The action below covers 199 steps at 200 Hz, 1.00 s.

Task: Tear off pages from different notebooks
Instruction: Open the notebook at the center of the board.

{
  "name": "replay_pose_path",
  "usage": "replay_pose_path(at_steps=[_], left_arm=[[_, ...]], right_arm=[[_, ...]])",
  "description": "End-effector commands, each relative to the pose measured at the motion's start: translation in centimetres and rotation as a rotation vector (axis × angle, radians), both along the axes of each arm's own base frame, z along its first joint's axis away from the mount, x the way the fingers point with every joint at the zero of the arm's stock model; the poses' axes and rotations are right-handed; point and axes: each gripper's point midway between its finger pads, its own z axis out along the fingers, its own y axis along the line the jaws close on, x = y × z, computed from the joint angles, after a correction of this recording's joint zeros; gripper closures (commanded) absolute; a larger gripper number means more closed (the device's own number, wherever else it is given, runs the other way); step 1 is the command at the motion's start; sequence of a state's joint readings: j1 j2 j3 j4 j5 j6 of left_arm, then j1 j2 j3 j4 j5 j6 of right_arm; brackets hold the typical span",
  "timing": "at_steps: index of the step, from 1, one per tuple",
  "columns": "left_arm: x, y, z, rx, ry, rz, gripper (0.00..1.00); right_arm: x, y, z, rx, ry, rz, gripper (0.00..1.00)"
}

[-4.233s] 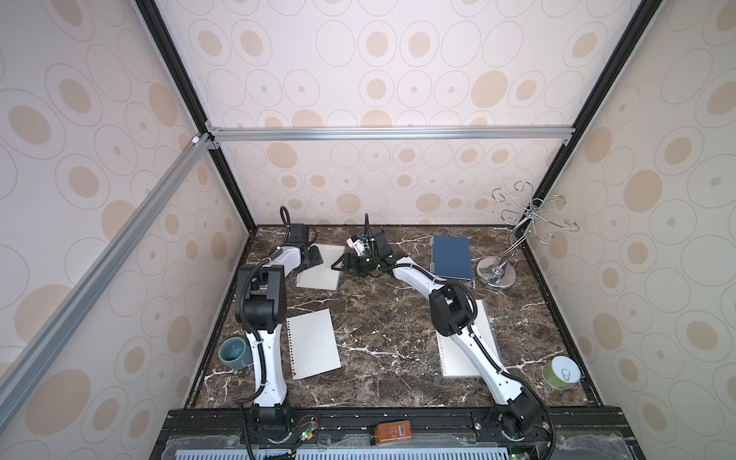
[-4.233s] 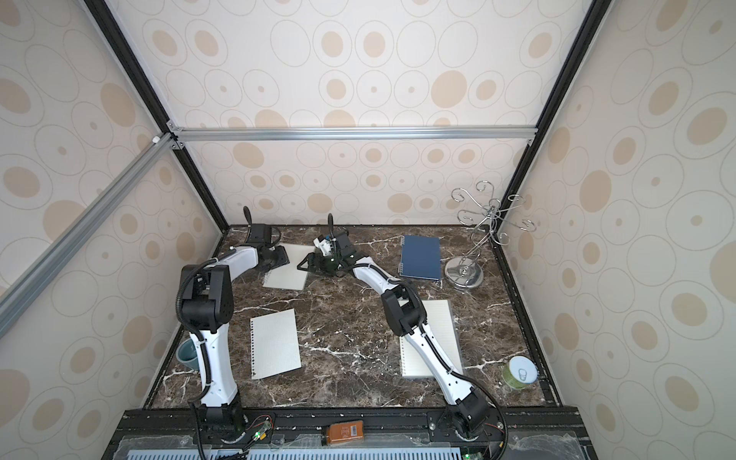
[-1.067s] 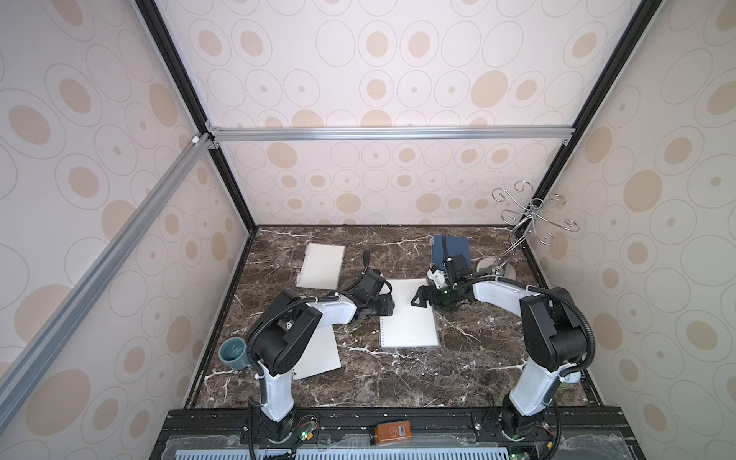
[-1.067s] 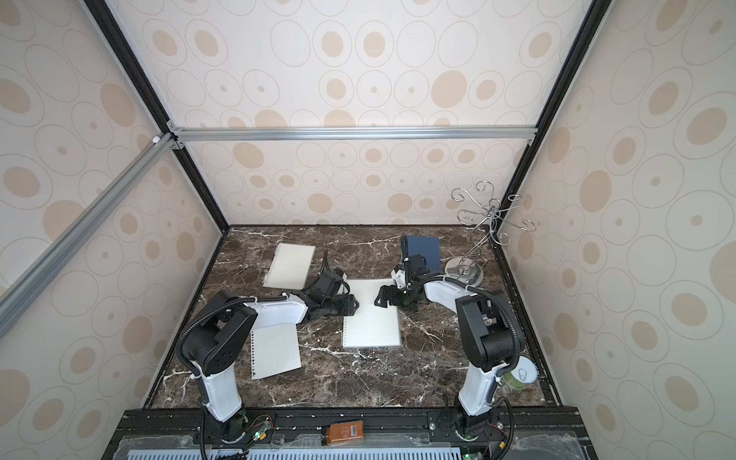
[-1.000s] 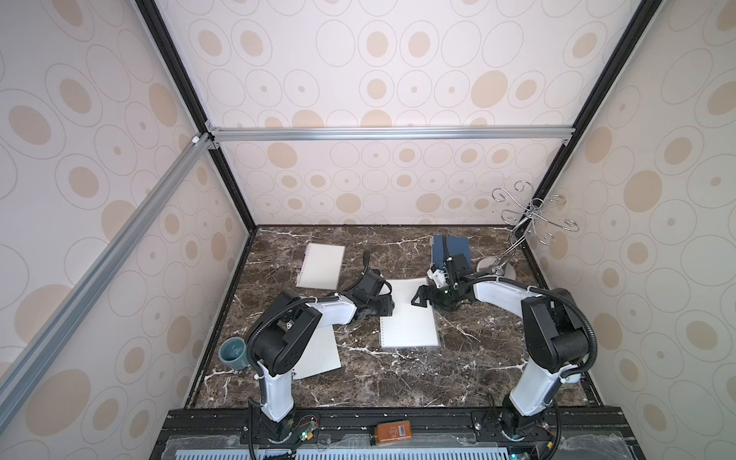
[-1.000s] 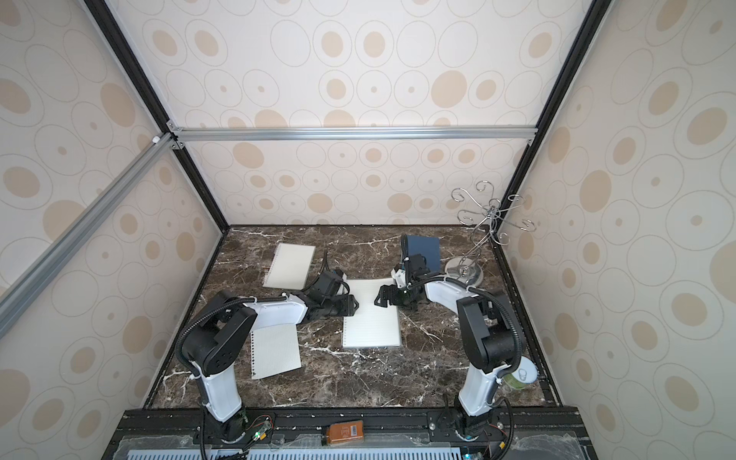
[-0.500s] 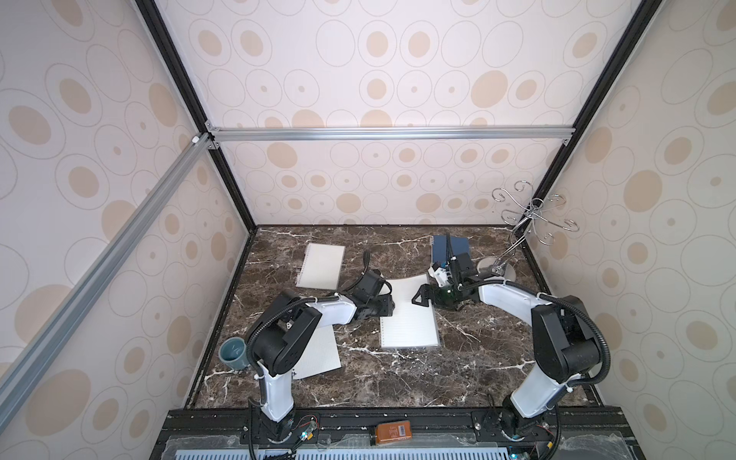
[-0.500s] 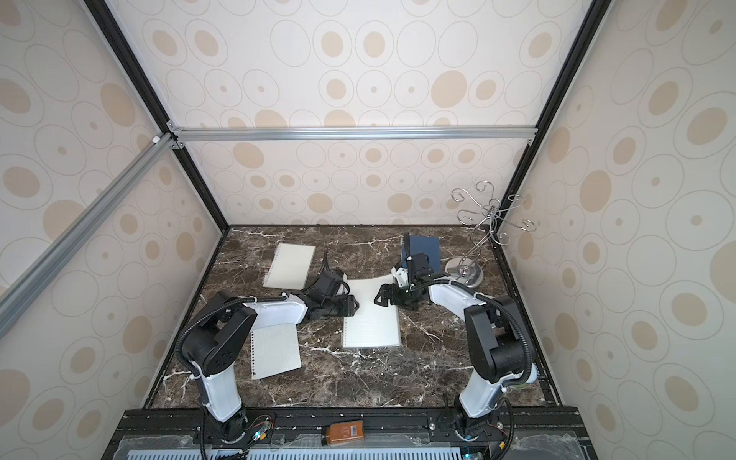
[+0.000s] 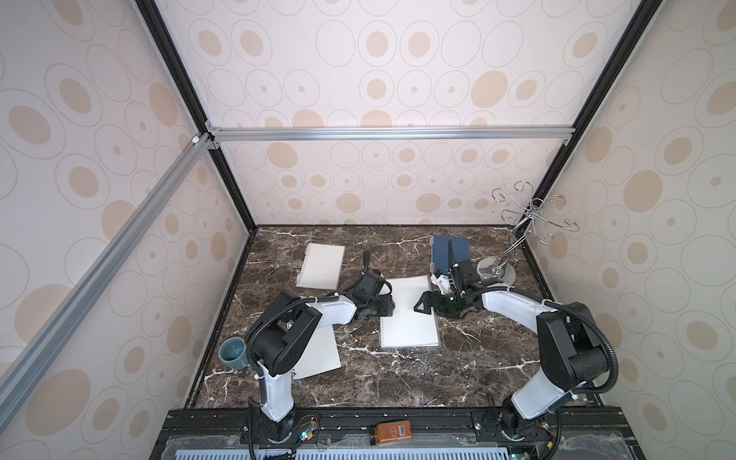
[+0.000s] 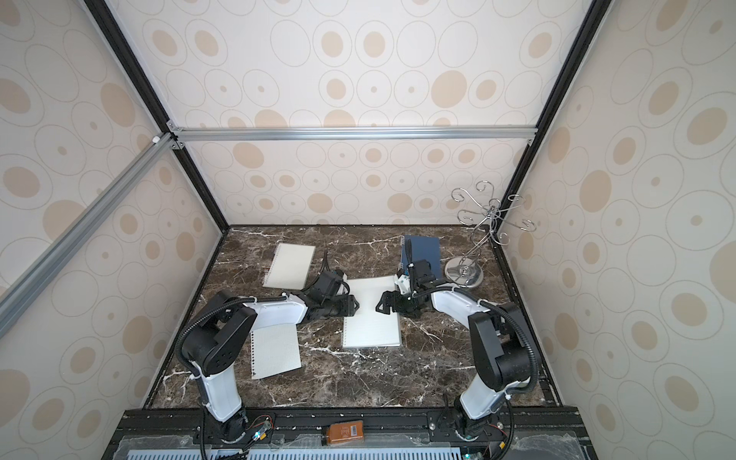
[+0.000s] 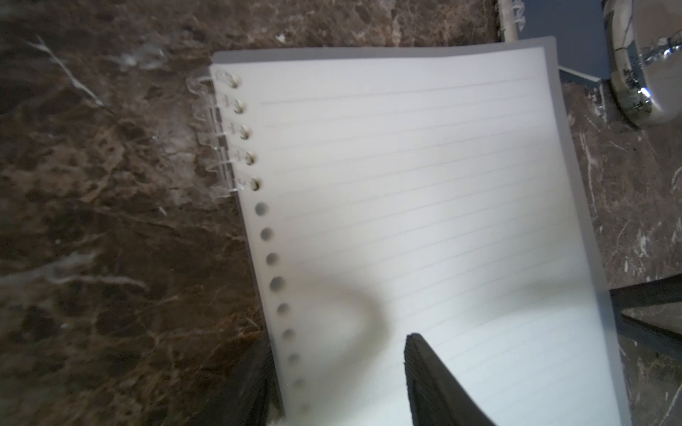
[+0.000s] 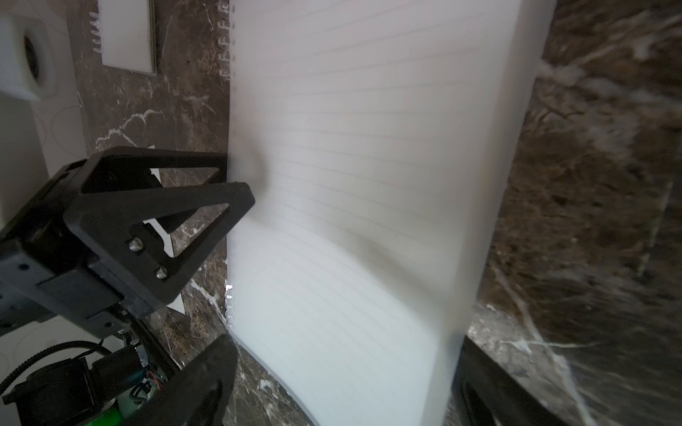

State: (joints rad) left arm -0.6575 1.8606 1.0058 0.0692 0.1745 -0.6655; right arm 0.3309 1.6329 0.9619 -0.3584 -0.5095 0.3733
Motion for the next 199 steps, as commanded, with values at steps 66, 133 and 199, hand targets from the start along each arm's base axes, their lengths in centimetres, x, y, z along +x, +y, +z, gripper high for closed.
replay_pose_path(at_steps=[66,133,199], left_arm=[[-0.6,-0.3,0.3,0.001,0.028,-0.018,0.43],[-0.7,-0.2,0.1,0.007,0.034,-0.021,0.43],[-0.7,-0.1,0.3,0.005,0.03,-0.018,0.43]], right_arm=[[0.2,-0.3,1.3,-0.029,-0.033,0.01,0.09],[0.3,0.0,1.8,-0.017,-0.041,0.021,0.09],[0.0,0.6,3.1,0.039,-0.055,0.028,0.09]])
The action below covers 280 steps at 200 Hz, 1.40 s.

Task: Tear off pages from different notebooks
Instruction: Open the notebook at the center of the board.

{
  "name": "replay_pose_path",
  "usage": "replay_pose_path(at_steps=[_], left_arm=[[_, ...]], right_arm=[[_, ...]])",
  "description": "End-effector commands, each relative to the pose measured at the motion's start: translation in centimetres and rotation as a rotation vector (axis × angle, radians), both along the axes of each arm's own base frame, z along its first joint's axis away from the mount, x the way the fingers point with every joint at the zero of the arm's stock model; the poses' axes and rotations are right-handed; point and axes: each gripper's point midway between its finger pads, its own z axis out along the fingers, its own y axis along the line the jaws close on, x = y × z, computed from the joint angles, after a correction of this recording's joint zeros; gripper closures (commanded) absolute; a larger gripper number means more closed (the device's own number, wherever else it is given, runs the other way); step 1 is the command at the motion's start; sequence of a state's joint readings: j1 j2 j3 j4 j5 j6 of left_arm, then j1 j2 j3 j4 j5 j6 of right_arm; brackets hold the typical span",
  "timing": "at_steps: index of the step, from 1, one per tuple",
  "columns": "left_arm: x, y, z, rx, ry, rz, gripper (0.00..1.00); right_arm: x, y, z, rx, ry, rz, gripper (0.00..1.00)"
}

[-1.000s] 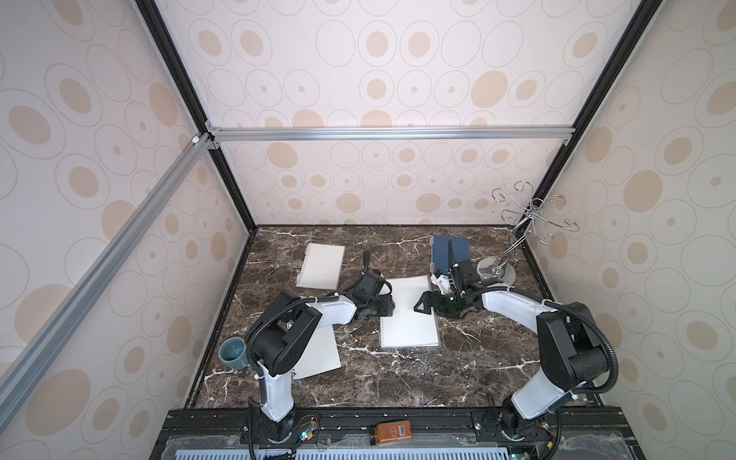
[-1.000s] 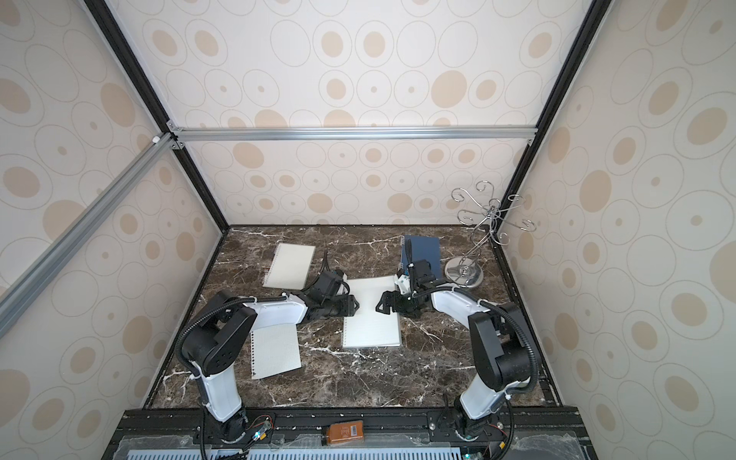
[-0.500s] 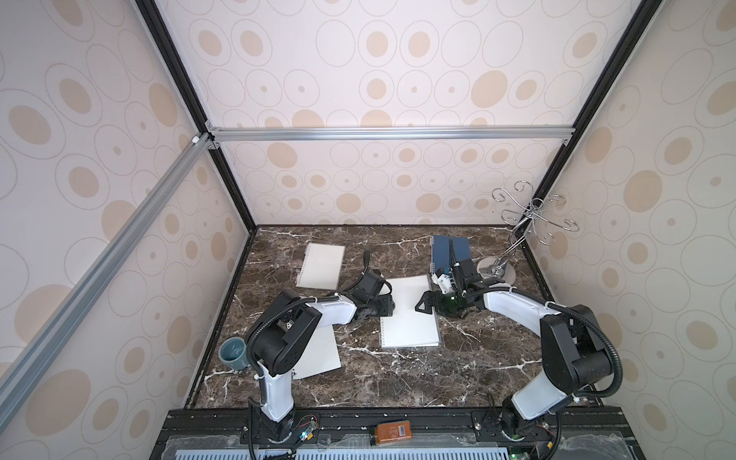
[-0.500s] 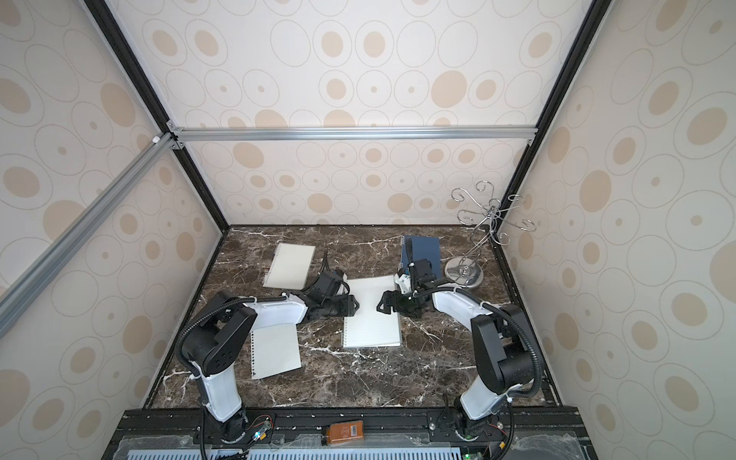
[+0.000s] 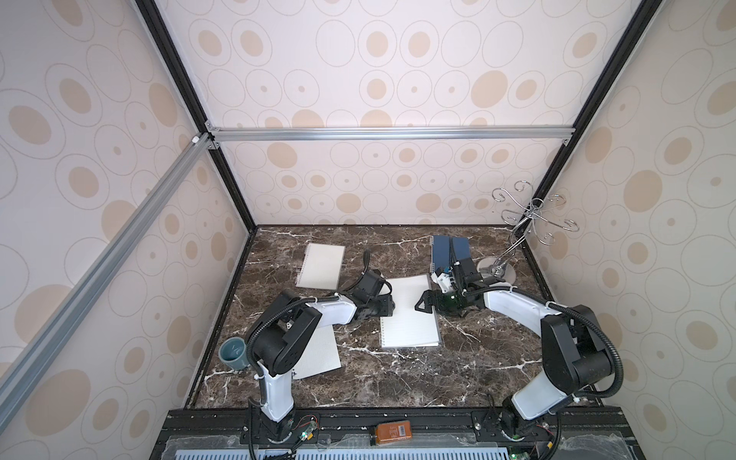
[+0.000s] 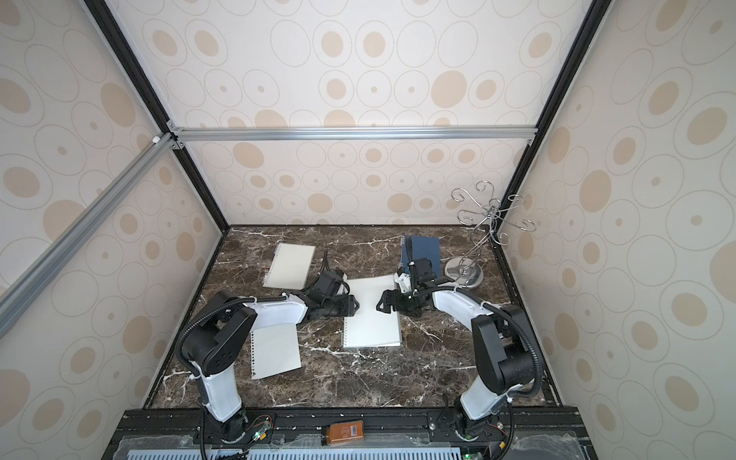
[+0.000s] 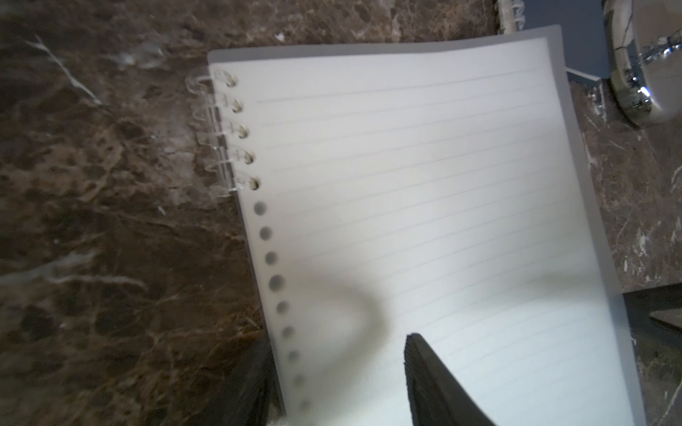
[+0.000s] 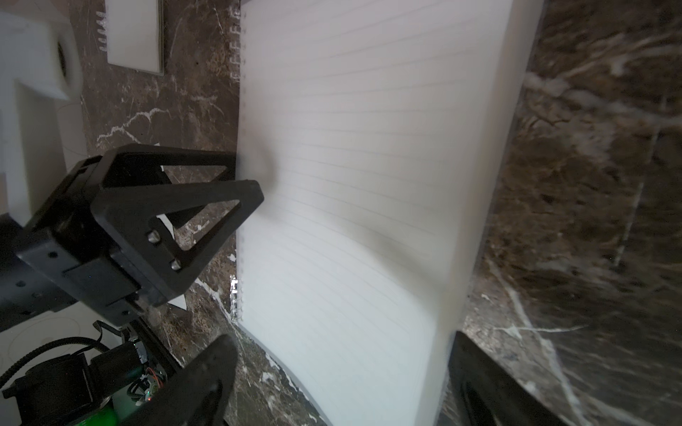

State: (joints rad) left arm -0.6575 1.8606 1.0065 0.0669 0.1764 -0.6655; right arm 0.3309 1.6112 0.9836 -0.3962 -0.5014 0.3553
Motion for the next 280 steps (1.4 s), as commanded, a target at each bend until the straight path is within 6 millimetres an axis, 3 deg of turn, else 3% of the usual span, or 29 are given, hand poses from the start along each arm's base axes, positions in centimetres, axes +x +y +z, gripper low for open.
replay_pose_path(at_steps=[1,75,137,169,244,280], left_arm=[[-0.7,-0.1,0.3,0.005,0.027,-0.017,0.43],[-0.7,-0.2,0.7,-0.007,0.022,-0.017,0.43],[-0.6,-0.5,1.8,-0.029,0.004,-0.024,0.43],[-0.7,-0.2,1.2,-0.022,0.014,-0.02,0.44],[-0.8,0.0,0.8,-0.016,0.021,-0.018,0.44],[-0.7,0.0,0.9,-0.024,0.02,-0.018,0.45]], right_arm=[[-0.1,0.7,2.1,0.049,-0.037,0.017,0.09],[-0.2,2.0,4.6,0.14,-0.076,0.032,0.09],[0.1,4.8,6.6,0.209,-0.112,0.092,0.09],[0.4,5.8,7.1,0.217,-0.123,0.113,0.09],[1.0,5.5,10.1,0.176,-0.201,0.129,0.09],[1.0,5.9,9.7,0.189,-0.174,0.14,0.08]])
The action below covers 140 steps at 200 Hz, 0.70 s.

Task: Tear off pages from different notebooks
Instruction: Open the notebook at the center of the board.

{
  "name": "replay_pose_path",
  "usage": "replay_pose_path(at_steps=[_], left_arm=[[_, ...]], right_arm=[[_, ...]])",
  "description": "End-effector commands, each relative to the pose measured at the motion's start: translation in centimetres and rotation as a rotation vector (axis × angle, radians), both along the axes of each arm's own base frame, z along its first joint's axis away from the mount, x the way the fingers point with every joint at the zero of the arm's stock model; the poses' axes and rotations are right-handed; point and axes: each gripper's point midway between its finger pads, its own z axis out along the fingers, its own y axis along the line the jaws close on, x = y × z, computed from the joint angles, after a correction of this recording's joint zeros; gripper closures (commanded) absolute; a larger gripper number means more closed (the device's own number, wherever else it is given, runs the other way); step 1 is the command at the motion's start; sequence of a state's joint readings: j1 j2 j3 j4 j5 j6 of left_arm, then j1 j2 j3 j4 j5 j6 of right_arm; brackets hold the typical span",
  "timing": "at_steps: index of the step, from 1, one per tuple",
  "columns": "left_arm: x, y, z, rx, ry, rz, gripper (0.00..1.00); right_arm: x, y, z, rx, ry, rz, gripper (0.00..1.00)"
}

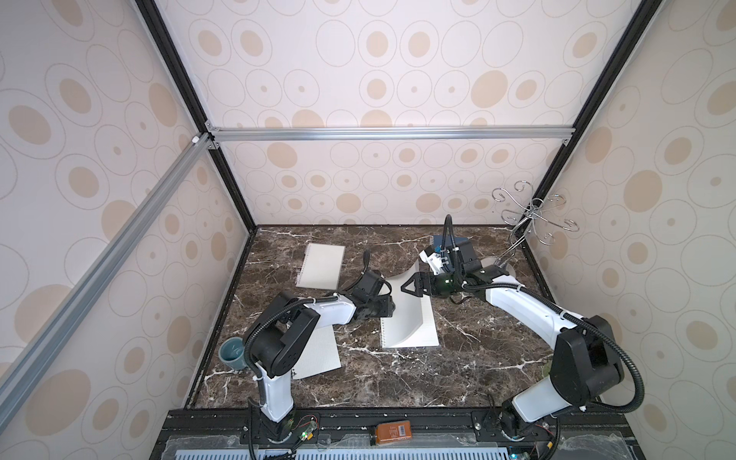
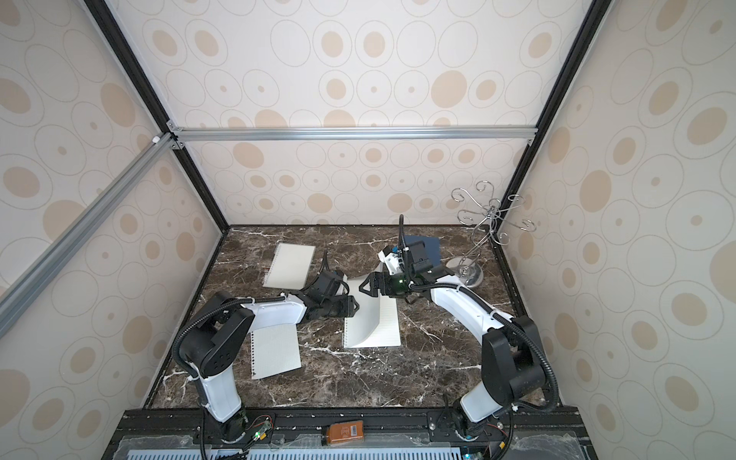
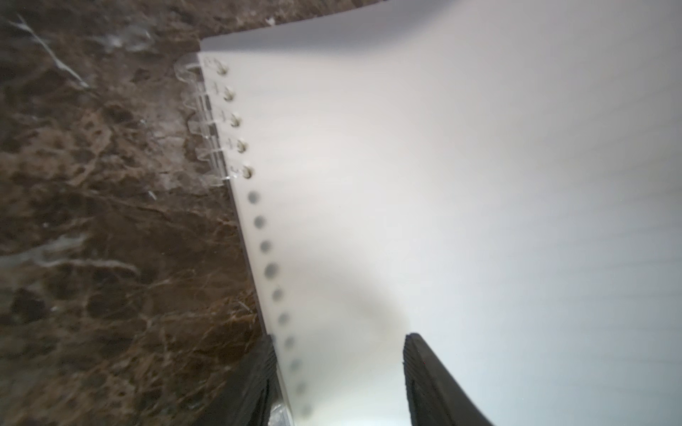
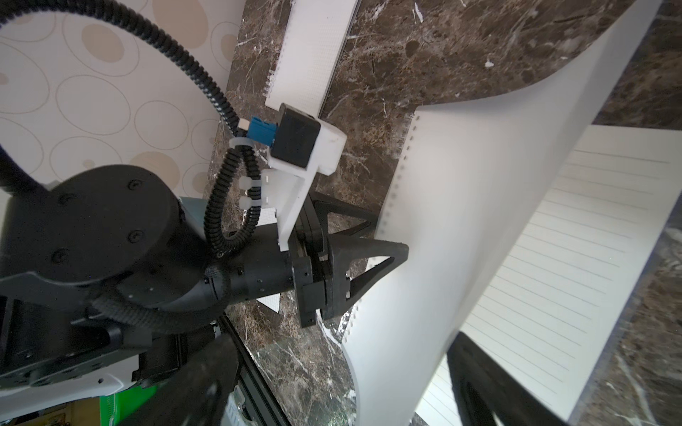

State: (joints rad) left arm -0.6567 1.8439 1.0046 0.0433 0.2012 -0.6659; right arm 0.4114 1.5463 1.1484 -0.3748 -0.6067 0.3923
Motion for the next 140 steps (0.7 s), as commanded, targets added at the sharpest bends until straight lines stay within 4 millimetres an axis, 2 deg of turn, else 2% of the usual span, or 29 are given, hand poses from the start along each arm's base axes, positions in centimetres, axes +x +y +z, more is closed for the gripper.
replay_pose_path(at_steps=[1,44,64,97,140], left_arm=[[-0.2,0.1,0.6,-0.013,0.001,-0.004,0.45],[0.4,0.7,2.6,-0.059,-0.039,0.01,0.45],[0.7,1.4,3.2,-0.062,-0.048,0.018,0.44],[0.9,2.9,2.8,-0.043,-0.036,0.042,0.45],[0.2,2.5,1.3,-0.081,0.005,0.035,0.44]], right_arm=[[-0.3,0.4,0.2,0.005,0.003,0.03,0.08],[-0.9,2.2,-0.7,0.054,0.04,0.065,0.08],[-1.0,3.0,-0.4,0.058,0.03,0.081,0.08],[-0.6,3.2,1.2,0.052,-0.016,0.083,0.08],[-0.4,2.5,3.3,0.01,-0.078,0.08,0.08]])
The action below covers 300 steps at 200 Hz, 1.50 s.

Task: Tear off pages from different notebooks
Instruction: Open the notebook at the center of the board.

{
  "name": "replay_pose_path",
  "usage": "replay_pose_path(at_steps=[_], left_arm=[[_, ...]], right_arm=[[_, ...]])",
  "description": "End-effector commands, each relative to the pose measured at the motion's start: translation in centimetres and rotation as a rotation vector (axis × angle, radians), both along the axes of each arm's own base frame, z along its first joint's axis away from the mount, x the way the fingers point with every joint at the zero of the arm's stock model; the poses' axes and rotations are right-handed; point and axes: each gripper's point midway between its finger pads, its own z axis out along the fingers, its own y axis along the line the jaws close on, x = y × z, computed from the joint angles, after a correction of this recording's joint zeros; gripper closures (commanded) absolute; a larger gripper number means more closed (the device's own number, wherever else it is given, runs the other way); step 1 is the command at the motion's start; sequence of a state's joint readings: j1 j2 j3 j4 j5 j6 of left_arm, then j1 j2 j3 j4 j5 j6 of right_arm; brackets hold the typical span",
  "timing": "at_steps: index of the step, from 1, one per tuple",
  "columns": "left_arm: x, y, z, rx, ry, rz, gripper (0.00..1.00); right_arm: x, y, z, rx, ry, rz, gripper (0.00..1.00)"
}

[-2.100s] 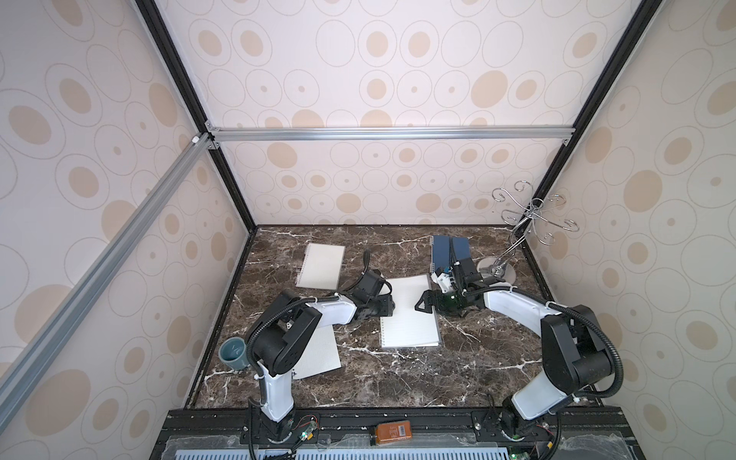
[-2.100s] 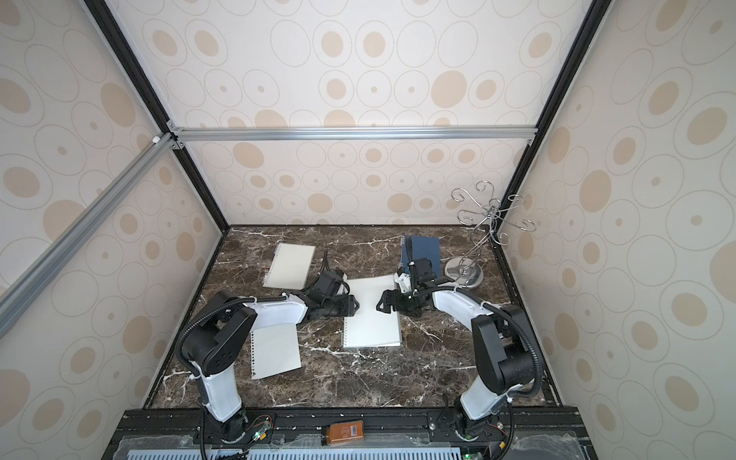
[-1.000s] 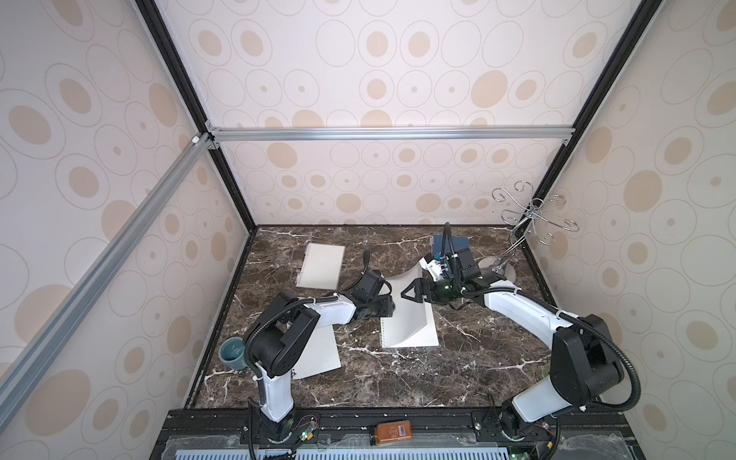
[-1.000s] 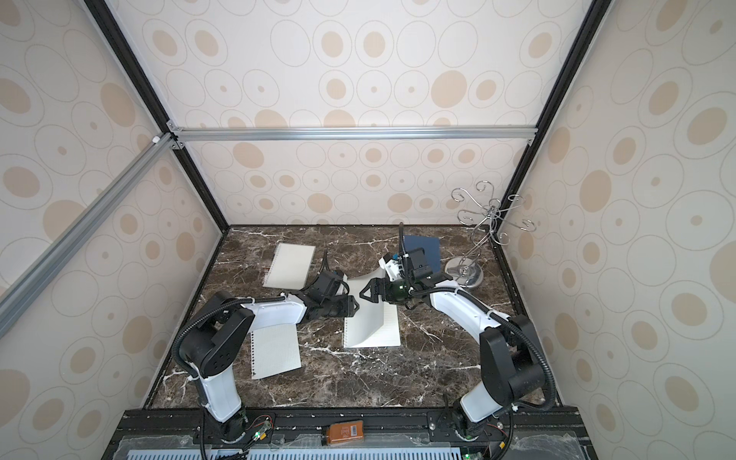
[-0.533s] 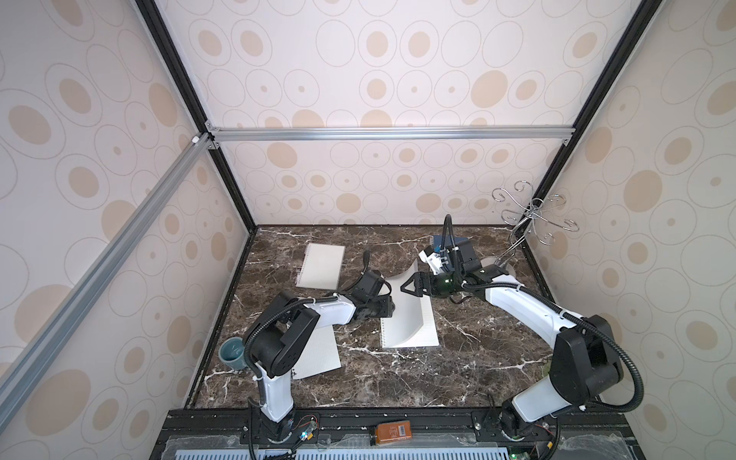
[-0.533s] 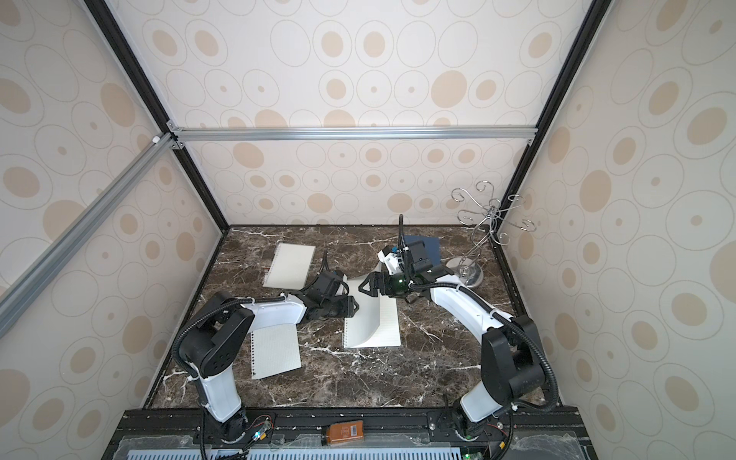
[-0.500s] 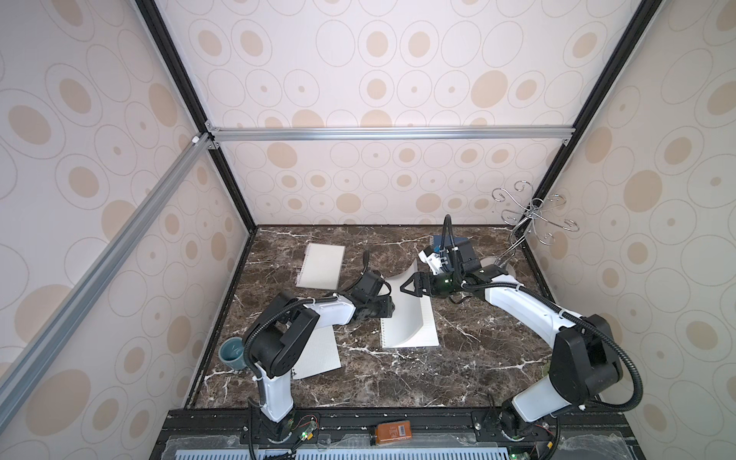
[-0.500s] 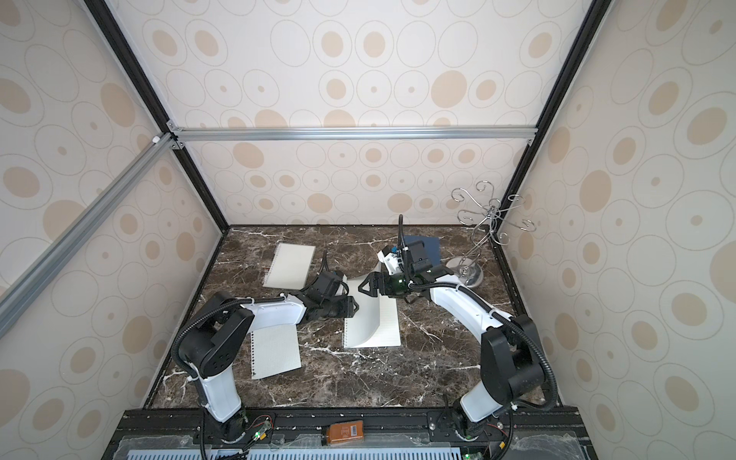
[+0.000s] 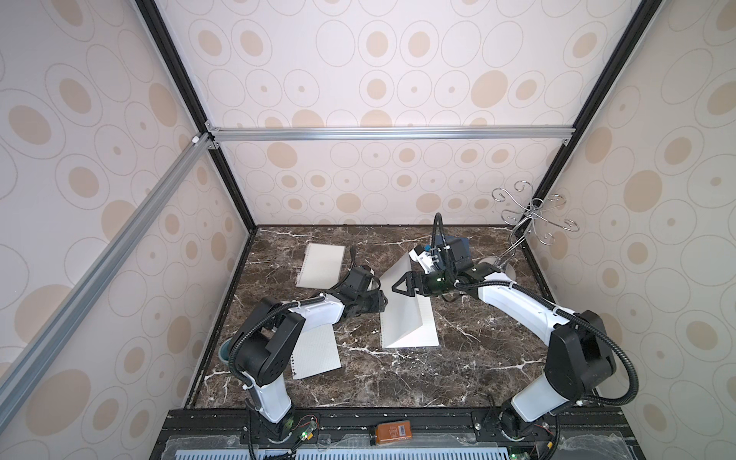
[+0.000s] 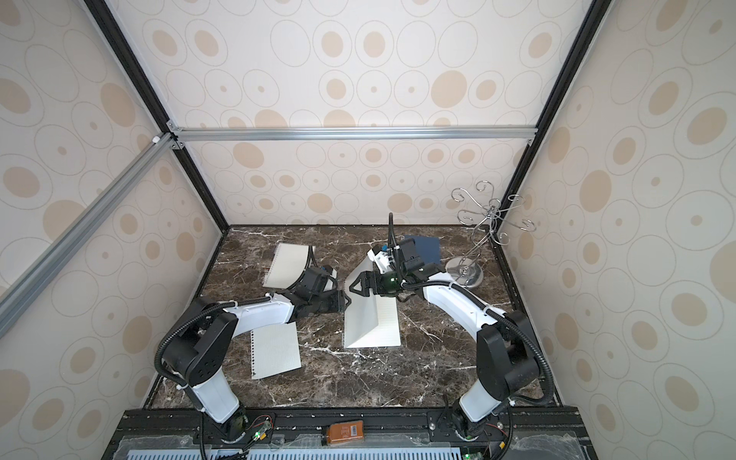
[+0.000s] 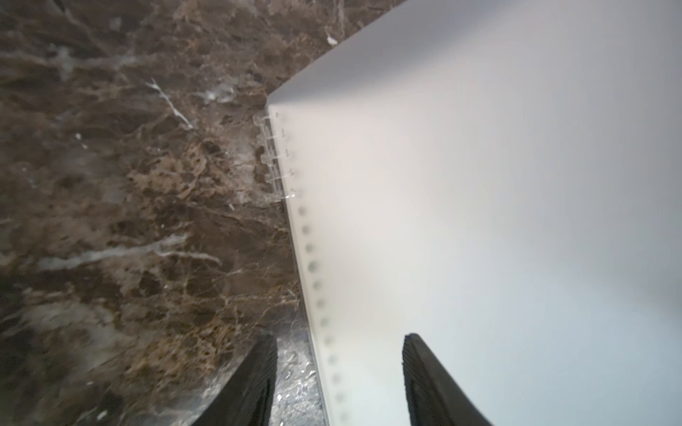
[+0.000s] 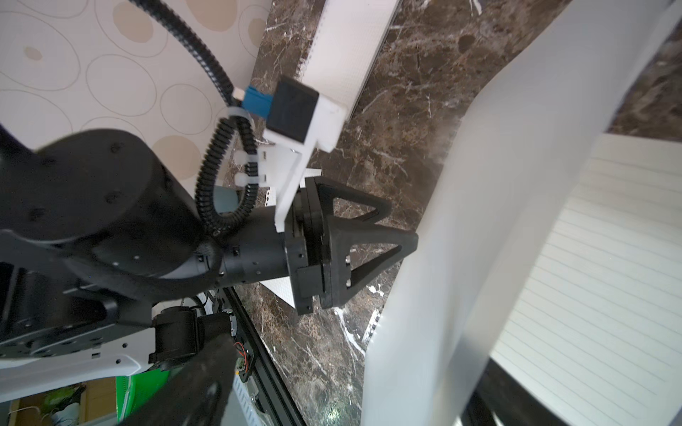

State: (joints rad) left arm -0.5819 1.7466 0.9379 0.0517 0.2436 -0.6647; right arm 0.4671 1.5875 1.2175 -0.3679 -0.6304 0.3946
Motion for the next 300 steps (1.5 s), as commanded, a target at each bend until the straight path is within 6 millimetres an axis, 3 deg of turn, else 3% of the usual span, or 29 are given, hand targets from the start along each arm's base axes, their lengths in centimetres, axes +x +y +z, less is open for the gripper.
replay_pose_path(at_steps=[1,98,129,150,187,205,227,258,275,300], left_arm=[[-0.3,-0.4,-0.6,-0.035,0.018,-0.014,0.44],[-0.3,-0.8,-1.0,-0.042,0.021,-0.025,0.45],[0.0,-0.1,0.3,-0.016,-0.012,-0.014,0.45],[1.0,2.3,1.9,0.03,-0.035,0.035,0.44],[3.1,9.6,6.7,0.072,-0.126,0.209,0.43],[3.4,12.2,9.1,0.095,-0.181,0.28,0.4],[3.0,14.0,9.8,0.124,-0.192,0.348,0.4],[2.3,17.0,10.9,0.17,-0.227,0.464,0.4],[2.1,18.2,12.3,0.18,-0.258,0.504,0.39],[1.7,19.1,14.1,0.192,-0.295,0.533,0.38]], right_arm=[[-0.2,-0.3,1.9,-0.021,-0.058,0.009,0.08],[-0.8,-0.7,2.1,-0.034,-0.051,0.016,0.08],[-1.3,0.3,2.2,-0.001,-0.034,0.053,0.08],[-1.8,1.5,2.3,0.01,-0.043,0.086,0.08],[-2.4,4.7,2.4,0.036,-0.051,0.156,0.08],[-2.3,6.6,2.3,0.054,-0.058,0.179,0.08],[-2.2,9.6,2.4,0.072,-0.071,0.217,0.08],[-2.0,13.7,0.8,0.056,-0.075,0.266,0.08],[-1.2,14.9,-0.6,0.047,-0.058,0.266,0.08],[-0.6,15.6,-1.3,0.05,-0.051,0.268,0.08]])
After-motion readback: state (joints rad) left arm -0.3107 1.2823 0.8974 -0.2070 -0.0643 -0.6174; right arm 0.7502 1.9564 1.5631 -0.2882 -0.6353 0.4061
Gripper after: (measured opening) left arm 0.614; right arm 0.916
